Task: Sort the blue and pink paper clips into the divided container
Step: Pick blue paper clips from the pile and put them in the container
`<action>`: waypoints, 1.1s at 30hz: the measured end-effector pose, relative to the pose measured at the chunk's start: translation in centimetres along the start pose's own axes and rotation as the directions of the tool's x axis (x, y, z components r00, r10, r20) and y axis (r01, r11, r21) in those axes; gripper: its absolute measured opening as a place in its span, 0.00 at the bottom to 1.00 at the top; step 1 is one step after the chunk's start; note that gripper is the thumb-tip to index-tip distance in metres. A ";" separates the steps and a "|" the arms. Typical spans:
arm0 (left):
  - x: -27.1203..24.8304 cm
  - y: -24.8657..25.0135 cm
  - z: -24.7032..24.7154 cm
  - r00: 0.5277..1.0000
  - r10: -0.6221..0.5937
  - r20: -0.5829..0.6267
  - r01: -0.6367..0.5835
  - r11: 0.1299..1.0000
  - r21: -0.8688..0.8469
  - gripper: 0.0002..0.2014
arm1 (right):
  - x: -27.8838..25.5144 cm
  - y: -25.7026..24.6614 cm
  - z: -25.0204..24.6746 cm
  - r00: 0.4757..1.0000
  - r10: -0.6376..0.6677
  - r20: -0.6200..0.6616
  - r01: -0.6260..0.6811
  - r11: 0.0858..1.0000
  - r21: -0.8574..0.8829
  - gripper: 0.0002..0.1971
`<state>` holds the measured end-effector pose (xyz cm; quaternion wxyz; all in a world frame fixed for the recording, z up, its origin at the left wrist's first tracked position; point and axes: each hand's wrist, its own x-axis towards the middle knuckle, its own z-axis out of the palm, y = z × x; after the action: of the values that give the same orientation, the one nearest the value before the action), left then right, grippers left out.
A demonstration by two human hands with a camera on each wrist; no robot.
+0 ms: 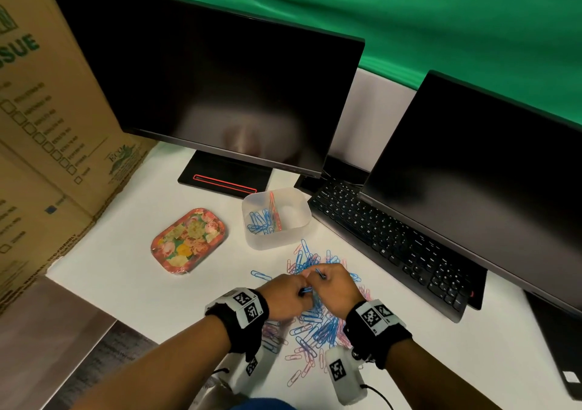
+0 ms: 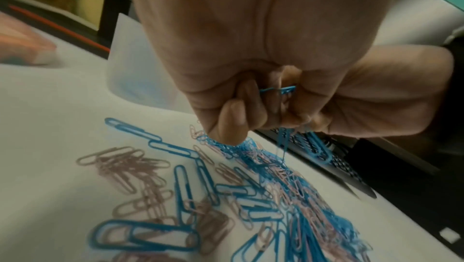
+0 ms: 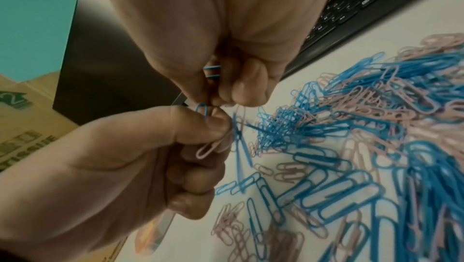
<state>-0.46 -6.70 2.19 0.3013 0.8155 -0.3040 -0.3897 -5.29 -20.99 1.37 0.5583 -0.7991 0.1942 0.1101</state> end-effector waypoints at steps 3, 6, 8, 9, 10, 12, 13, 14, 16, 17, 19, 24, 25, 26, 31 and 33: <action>0.2 -0.4 -0.2 1.000 -0.022 -0.009 0.022 0.999 -0.029 0.07 | 0.2 -0.3 -0.3 0.998 0.056 -0.039 -0.056 0.998 0.021 0.14; 0.1 -1.3 -0.5 0.999 -0.051 -0.006 0.051 0.999 -0.002 0.13 | 0.0 0.1 -1.5 0.989 0.080 -0.122 -0.079 0.997 0.016 0.12; 0.0 -1.7 -0.7 0.998 -0.058 -0.011 0.057 0.997 -0.051 0.13 | -0.5 0.3 -2.3 0.987 0.053 -0.151 -0.064 0.995 -0.074 0.08; 0.0 -1.8 -0.8 0.998 -0.059 -0.010 0.058 0.993 -0.102 0.13 | -1.0 0.3 -2.6 0.989 0.037 -0.140 -0.054 0.991 -0.119 0.06; 0.0 -1.9 -0.8 0.998 -0.061 -0.009 0.059 0.985 -0.159 0.14 | -1.5 0.4 -2.6 0.993 0.025 -0.118 -0.042 0.988 -0.148 0.05; 0.1 -1.9 -0.8 0.996 -0.085 -0.004 0.079 0.944 -0.320 0.14 | -2.5 1.0 -2.1 0.997 0.025 -0.070 -0.037 0.984 -0.174 0.05; 0.2 -2.0 -0.8 0.994 -0.107 -0.006 0.096 0.913 -0.396 0.13 | -3.0 1.4 -1.7 0.998 0.034 -0.049 -0.043 0.979 -0.197 0.09; 0.3 -2.0 -0.8 0.992 -0.124 -0.010 0.106 0.887 -0.449 0.12 | -3.5 1.7 -1.2 0.999 0.044 -0.028 -0.049 0.976 -0.214 0.13; 0.4 -1.9 -0.7 0.990 -0.141 -0.006 0.118 0.849 -0.515 0.12 | -4.1 1.9 -0.2 0.998 0.065 0.003 -0.063 0.972 -0.225 0.16; 0.4 -1.9 -0.6 0.990 -0.144 0.003 0.123 0.832 -0.540 0.11 | -4.2 1.9 0.2 0.998 0.060 0.008 -0.057 0.972 -0.227 0.15; 0.4 -1.8 -0.7 0.989 -0.145 0.006 0.123 0.818 -0.562 0.09 | -4.1 1.7 0.7 1.000 0.024 0.008 -0.021 0.966 -0.259 0.15; 0.5 -2.0 -1.0 0.984 -0.175 -0.018 0.131 0.793 -0.595 0.12 | -4.0 1.6 0.5 1.000 0.016 0.025 -0.008 0.959 -0.282 0.16; 0.5 -2.1 -1.0 0.984 -0.177 -0.018 0.133 0.798 -0.588 0.12 | -4.1 1.6 0.4 1.000 0.010 0.016 -0.006 0.963 -0.270 0.16; 0.5 -2.2 -0.9 0.984 -0.175 -0.016 0.134 0.807 -0.576 0.12 | -4.2 1.4 0.3 1.000 -0.001 -0.002 0.001 0.968 -0.251 0.15; 0.3 -1.6 -0.5 0.990 -0.144 0.001 0.118 0.810 -0.574 0.07 | -4.3 0.4 0.4 0.996 -0.030 -0.087 0.022 0.996 -0.091 0.14; 0.2 -1.2 -0.7 0.990 -0.138 -0.008 0.108 0.810 -0.576 0.06 | -4.3 0.5 0.5 0.994 -0.028 -0.106 0.023 0.998 -0.052 0.15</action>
<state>0.55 -5.92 1.59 0.5144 0.7142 -0.1114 -0.4615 -9.34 -19.84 2.39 0.5278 -0.8202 0.2107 0.0649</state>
